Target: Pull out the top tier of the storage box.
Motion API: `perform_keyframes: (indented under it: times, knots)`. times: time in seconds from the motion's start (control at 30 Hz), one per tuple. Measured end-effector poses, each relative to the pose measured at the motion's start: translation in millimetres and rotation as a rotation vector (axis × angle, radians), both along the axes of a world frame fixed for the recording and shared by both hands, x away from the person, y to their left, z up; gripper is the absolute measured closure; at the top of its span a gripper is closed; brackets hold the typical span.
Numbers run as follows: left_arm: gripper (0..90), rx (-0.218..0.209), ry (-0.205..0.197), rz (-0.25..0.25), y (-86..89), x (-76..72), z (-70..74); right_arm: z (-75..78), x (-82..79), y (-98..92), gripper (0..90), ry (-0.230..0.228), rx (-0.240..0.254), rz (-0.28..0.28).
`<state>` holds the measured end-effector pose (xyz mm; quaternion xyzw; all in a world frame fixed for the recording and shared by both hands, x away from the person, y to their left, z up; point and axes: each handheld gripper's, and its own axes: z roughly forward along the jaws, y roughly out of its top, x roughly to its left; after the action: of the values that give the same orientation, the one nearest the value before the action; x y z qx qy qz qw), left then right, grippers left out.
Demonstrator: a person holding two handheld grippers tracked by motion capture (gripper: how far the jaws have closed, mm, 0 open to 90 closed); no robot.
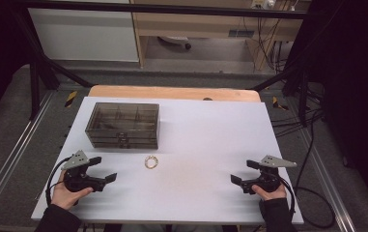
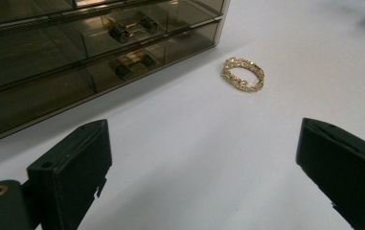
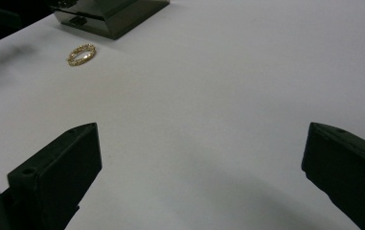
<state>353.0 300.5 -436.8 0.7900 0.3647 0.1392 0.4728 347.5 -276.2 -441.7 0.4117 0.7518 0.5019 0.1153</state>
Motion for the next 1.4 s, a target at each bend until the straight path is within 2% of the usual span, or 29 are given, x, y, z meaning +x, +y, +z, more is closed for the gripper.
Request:
perform_keyframes:
  times: [0.3, 0.83, 1.03, 1.23, 1.4]
  knots:
    - [4.7, 0.0, -0.003, -0.007, -1.2, -0.4, 1.6, -0.3, 0.1, 0.0, 0.6, 0.002, -0.008, -0.002]
    - [5.3, 0.039, -0.022, -0.026, -3.2, 0.1, 5.6, -1.1, 0.9, 1.5, 0.6, 0.006, -0.021, 0.005]
    - [5.4, 0.067, -0.044, -0.026, -2.5, -1.6, 10.1, -1.3, 1.6, 1.1, 0.6, 0.005, -0.024, 0.003]
    - [5.5, 0.071, -0.054, -0.038, -1.8, -3.2, 12.5, -1.0, 1.2, 1.5, 0.6, 0.004, -0.03, 0.004]
    - [5.5, 0.094, -0.057, -0.049, -3.7, -3.4, 13.2, -1.1, 1.4, 1.0, 0.6, 0.002, -0.032, 0.001]
